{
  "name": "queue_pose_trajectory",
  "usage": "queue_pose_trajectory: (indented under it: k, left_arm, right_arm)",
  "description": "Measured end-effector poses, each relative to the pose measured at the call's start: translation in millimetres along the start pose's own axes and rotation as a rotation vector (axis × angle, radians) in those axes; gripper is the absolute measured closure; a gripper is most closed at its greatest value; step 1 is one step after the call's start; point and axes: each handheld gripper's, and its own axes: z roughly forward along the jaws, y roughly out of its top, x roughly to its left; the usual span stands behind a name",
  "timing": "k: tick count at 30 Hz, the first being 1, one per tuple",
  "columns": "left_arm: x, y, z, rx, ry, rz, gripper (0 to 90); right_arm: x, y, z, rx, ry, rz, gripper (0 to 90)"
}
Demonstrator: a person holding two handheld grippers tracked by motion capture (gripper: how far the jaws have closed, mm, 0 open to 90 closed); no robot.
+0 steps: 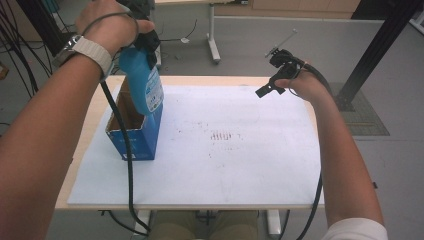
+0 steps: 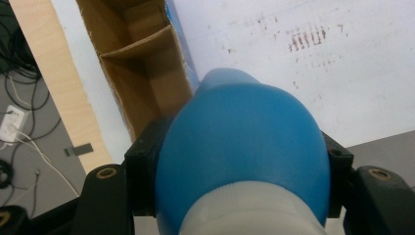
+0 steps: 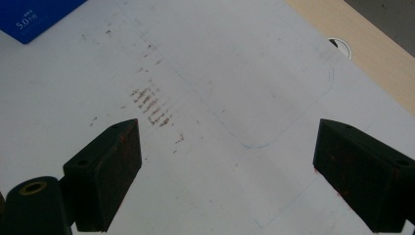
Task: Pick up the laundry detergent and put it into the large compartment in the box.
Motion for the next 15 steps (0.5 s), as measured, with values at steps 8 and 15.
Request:
queue_pose_trajectory:
  k: [8,15]
  left_arm:
    - [11.7,-3.5,-6.7,-0.011,0.008,-0.038,37.8]
    - [23.4,-6.8,-10.6,-0.022,0.015,-0.083,37.8]
  right_arm:
    - [-1.9,-0.4,1.2,0.001,0.002,0.002,10.7]
    - [-1.7,-0.4,0.8,0.004,-0.001,-0.001,10.7]
